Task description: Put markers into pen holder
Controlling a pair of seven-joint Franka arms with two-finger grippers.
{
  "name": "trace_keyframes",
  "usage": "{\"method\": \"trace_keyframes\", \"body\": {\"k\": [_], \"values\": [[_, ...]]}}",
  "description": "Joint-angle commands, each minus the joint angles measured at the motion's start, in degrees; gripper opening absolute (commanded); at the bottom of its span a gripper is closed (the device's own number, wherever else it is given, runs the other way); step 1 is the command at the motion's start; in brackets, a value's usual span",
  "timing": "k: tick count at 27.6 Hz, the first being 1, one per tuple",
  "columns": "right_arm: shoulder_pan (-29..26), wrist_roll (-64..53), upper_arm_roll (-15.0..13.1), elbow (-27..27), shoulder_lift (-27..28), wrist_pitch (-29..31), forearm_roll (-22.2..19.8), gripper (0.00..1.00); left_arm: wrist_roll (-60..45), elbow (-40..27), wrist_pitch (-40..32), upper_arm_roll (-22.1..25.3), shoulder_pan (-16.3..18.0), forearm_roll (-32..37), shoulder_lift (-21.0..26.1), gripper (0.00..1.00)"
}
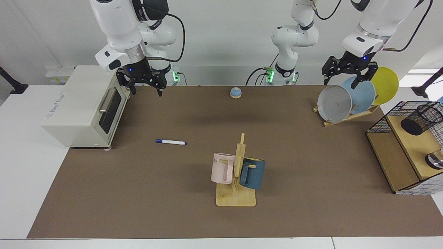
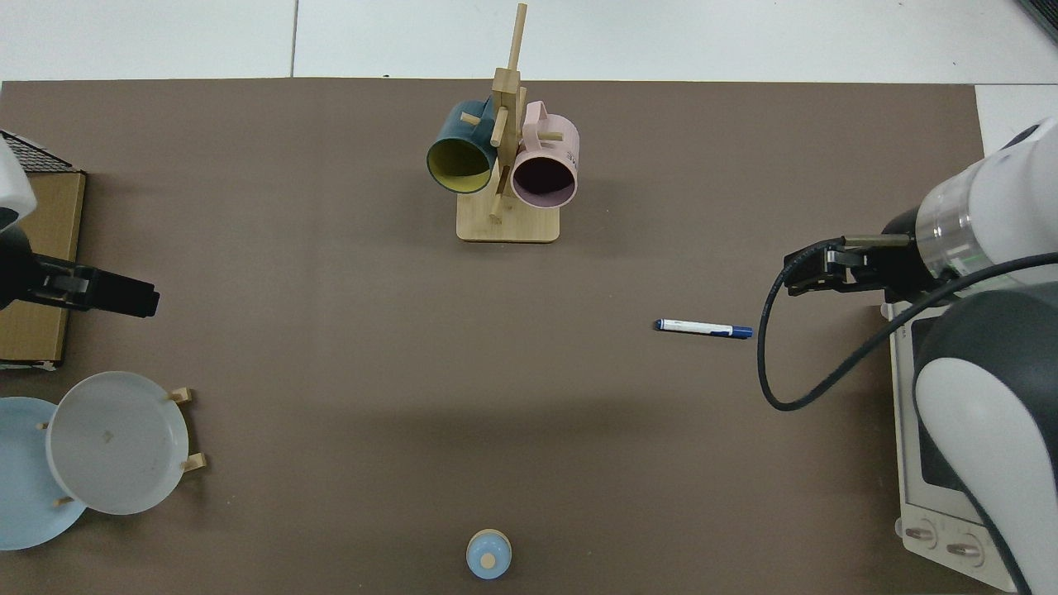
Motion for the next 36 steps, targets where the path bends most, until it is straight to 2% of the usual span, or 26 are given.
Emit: {"method": "trace_keyframes", "body": {"k": [1, 25, 29, 36], "values": [[-0.2, 0.6, 0.2, -2.0, -1.4, 1.6, 1.0, 1.00, 0.1, -0.8, -0.4, 0.0, 0.0, -0.5, -0.9, 1.00], [-1.3, 1.9, -0.2, -2.2, -1.5, 0.7, -0.2, 1.00, 0.1, -0.8, -0.5, -0.1, -0.1, -0.5, -0.9, 1.00], [-0.9, 12.1, 0.1, -2.6, -1.7, 2.1, 0.3, 1.00, 0.1, -0.8, -0.5, -0.1, -0.1, -0.5, -0.9, 1.00], [4.5, 41.6, 0.6, -6.9, -2.8, 5.6, 1.3, 1.00, 0.1, -0.8, -0.7, -0.1, 0.1, -0.5, -0.9, 1.00]]}}
